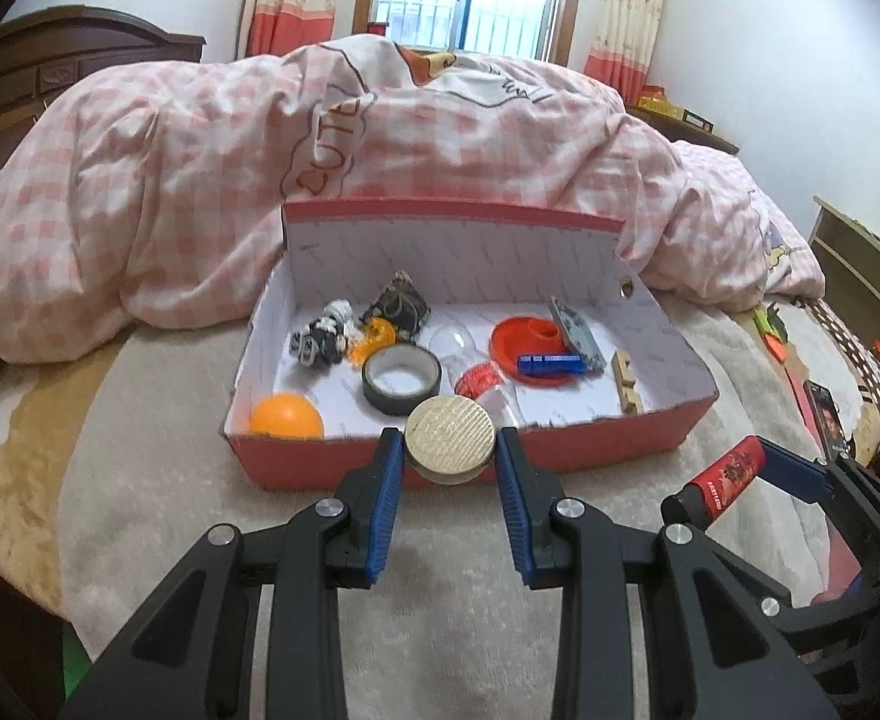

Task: Organize objects
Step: 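Carry the wooden lid and red lighter over the shoebox with both tools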

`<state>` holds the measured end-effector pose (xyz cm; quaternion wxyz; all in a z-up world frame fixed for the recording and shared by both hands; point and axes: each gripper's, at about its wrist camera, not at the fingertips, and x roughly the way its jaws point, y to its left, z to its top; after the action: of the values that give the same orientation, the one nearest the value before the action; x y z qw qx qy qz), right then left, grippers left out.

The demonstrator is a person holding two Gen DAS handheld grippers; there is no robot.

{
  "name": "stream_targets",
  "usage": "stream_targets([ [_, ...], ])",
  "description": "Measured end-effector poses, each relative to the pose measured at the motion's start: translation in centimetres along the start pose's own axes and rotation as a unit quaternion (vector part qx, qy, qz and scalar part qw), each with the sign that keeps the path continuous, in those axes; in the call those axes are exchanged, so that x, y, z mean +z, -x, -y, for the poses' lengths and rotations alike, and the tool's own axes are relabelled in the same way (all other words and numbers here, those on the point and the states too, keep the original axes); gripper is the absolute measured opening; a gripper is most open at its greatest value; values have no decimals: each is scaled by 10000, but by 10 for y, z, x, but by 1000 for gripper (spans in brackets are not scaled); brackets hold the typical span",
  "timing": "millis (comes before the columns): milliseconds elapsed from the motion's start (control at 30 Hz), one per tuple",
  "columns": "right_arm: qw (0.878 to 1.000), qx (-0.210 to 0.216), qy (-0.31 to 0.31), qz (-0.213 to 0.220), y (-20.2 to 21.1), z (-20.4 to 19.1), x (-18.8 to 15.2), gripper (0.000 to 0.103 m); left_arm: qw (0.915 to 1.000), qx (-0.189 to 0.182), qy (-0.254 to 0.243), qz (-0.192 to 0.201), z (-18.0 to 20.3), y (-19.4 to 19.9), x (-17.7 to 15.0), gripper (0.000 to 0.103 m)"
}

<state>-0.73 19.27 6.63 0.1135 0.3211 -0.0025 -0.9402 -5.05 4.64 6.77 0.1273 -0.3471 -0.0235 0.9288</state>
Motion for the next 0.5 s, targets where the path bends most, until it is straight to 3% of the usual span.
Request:
stream_targets([
  [500,9994,-97,209,267,-21,3,36,85,9999,97,-38,23,-5,-24,31,31],
])
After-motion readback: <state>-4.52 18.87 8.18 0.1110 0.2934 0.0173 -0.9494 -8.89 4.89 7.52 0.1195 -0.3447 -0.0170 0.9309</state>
